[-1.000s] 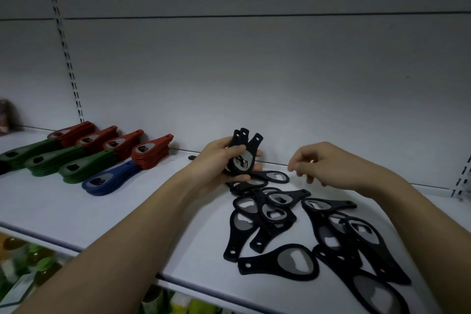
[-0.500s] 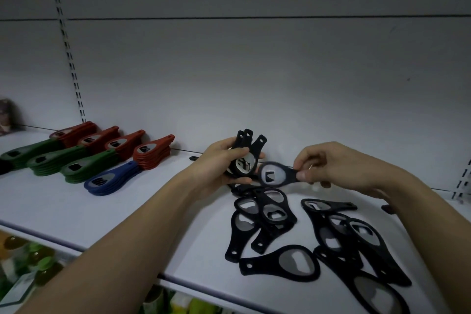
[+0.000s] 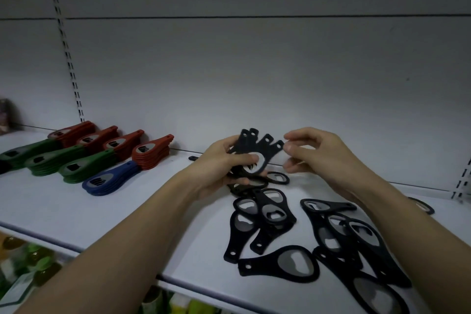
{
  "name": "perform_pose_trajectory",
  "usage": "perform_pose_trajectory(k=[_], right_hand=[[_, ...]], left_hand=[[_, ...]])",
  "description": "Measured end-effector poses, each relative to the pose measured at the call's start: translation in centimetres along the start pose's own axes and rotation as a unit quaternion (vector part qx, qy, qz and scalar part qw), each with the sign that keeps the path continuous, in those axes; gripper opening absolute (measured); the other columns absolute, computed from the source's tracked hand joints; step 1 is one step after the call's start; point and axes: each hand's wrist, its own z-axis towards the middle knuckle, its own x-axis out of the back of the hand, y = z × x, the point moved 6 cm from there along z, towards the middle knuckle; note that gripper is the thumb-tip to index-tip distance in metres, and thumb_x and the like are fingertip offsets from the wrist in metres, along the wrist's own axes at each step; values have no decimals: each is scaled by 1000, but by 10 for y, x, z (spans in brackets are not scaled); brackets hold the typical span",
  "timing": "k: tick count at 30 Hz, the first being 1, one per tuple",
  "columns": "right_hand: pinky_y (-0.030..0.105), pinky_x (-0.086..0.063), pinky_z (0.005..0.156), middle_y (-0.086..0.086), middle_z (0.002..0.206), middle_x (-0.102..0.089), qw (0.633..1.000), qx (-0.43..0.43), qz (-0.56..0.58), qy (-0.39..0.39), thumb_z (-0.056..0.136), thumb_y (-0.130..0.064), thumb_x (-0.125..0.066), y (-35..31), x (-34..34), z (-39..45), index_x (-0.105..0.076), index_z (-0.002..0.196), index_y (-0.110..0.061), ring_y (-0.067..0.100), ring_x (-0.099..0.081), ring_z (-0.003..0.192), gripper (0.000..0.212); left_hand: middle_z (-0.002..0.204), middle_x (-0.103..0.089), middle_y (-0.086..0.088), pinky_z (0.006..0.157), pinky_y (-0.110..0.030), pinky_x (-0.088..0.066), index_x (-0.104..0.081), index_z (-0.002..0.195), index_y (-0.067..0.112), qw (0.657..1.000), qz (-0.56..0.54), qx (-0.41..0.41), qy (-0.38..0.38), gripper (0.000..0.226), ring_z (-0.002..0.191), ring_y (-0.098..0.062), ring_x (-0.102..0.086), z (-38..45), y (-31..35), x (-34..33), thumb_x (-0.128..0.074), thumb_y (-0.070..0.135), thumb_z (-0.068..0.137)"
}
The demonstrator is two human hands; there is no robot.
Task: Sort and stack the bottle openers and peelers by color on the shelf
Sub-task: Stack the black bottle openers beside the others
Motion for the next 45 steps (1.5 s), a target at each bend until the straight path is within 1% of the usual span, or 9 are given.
perform_pose_trajectory(k=[6,9,16,20,24,29,33,39,45], right_hand=[[18,-39,72,-17,101,-59,927,54,-368,-41,96,-23,-59,28,-16,7,-63,119,-26,7,-56,80,24],[23,-36,82,-2,113,-52,898,25,-427,-101,97,-32,-57,44,-25,12,-54,135,-32,14,-53,92,38],[26,-41,90,2,126,-58,892,20,-442,-92,88,-32,-70,38,-26,15,-59,131,-19,19,-54,113,46],[23,-43,67,-3,104,-67,929,7,-370,-20,79,-36,-77,20,-8,10,-68,106,-24,11,-62,86,31],[28,-55,62,6,82,-73,990,-8,-143,10,82,-29,-77,2,-8,2,-68,97,-19,10,-67,62,20],[33,-58,70,3,73,-74,993,10,-119,-4,83,-37,-76,-14,-30,-9,-61,105,-22,17,-71,61,30],[39,-62,67,9,82,-69,994,45,-99,3,90,-12,-67,-13,-50,-14,-64,99,-18,23,-72,58,11],[15,-46,52,-5,99,-61,976,83,-189,68,95,-21,-60,-13,-36,-6,-61,100,-24,11,-65,55,6],[22,-42,61,-7,94,-66,946,24,-320,-56,93,-26,-59,4,-33,-7,-67,88,-27,9,-59,66,9]], left_hand=[[110,-70,-10,66,-31,-61,-51,124,14,991,-77,-48,97,37,89,-28,-75,2,6,18,-56,-6,93],[113,-72,-12,71,-33,-60,-46,127,16,990,-87,-53,97,39,94,-32,-73,3,6,19,-53,-5,94],[120,-69,-11,69,-32,-57,-53,119,14,990,-75,-27,114,32,99,-28,-72,4,3,21,-51,-6,94],[126,-64,-14,63,-27,-57,-58,109,10,990,-75,-8,122,21,91,-23,-70,3,2,21,-53,-4,93],[121,-63,-16,63,-30,-56,-57,114,9,993,-76,5,90,20,96,-27,-70,2,2,12,-61,7,94],[122,-65,-18,78,-38,-59,-54,129,8,999,-47,17,-10,37,106,-29,-68,0,1,-6,-58,27,98],[115,-65,-15,91,-43,-55,-51,132,9,997,-50,20,-58,37,101,-28,-65,-1,-3,-15,-56,24,100],[96,-71,-4,47,-26,-47,-55,124,17,998,-29,-13,56,27,71,-21,-67,3,3,6,-59,25,98],[87,-62,-5,49,-23,-46,-61,109,11,986,-46,2,158,21,70,-15,-65,3,0,30,-66,4,90]])
